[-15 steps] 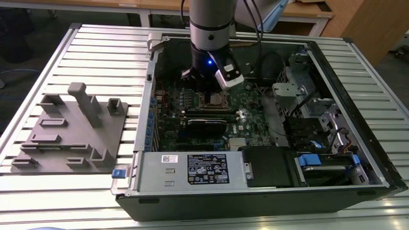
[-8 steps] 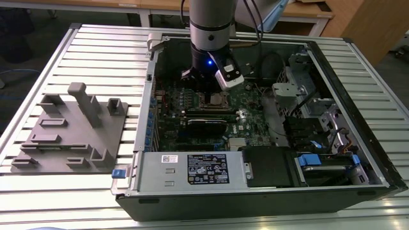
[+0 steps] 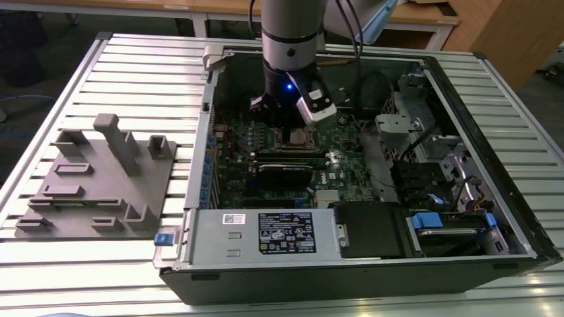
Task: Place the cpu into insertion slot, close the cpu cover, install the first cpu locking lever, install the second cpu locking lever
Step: 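Install the second cpu locking lever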
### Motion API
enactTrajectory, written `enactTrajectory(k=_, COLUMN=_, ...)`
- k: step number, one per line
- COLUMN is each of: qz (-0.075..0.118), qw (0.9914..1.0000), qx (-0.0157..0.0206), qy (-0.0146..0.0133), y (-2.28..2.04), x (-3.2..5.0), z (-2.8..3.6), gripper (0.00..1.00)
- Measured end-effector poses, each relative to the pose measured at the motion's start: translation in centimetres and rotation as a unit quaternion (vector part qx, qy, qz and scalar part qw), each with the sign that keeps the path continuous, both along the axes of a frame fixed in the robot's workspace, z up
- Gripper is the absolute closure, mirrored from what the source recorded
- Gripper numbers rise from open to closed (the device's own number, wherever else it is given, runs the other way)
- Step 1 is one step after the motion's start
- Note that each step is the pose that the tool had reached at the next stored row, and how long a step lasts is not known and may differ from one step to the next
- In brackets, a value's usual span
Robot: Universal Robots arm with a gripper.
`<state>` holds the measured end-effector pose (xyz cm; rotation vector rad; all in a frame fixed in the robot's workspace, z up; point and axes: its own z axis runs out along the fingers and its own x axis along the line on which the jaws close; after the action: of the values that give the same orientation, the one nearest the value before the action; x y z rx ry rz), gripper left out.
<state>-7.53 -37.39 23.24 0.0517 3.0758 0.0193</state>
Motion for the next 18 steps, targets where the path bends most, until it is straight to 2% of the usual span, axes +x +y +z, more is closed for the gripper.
enactTrajectory(k=18, qz=0.0, qw=1.0, qx=-0.0001, qy=0.0001, y=0.0, x=-0.01, z=-0.52, gripper=0.9)
